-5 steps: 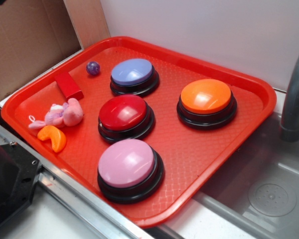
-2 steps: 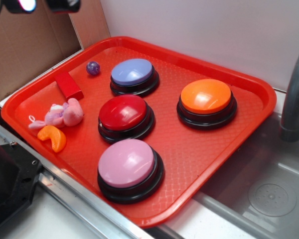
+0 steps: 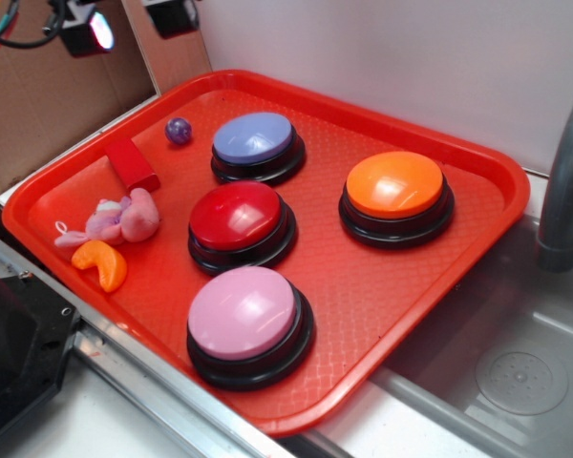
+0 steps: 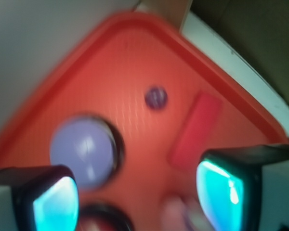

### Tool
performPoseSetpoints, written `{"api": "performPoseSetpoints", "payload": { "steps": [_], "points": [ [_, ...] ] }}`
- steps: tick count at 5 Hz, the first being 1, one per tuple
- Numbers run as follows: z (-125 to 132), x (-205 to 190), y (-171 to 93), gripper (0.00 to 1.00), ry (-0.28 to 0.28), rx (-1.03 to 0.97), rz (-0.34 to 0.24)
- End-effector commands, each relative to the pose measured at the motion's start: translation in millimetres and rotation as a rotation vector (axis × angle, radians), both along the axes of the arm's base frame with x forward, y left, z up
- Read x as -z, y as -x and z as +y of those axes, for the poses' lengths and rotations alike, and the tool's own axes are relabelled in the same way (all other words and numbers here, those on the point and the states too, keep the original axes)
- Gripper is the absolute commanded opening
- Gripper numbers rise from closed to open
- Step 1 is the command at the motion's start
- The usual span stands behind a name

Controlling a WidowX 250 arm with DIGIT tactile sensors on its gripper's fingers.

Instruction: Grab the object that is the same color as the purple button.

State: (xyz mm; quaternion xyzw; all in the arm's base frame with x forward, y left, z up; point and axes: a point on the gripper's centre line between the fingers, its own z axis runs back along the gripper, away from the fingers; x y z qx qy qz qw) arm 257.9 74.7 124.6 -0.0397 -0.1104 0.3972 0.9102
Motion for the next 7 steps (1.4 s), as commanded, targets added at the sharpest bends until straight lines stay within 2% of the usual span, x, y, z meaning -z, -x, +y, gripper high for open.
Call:
{"api": "performPoseSetpoints", "payload": {
  "steps": [1, 2, 4, 7],
  "points": [
    [40.5, 35.5, -18.5, 1.0, -0.015, -0.154, -0.018],
    [46.1, 48.1, -23.9, 1.0, -0.056, -0.166, -0.02],
    [54.6, 68.4, -31.5, 1.0, -0.071, -0.212, -0.031],
    [63.1, 102.4, -29.3, 1.0, -0.066, -0.229, 0.006]
  ]
}}
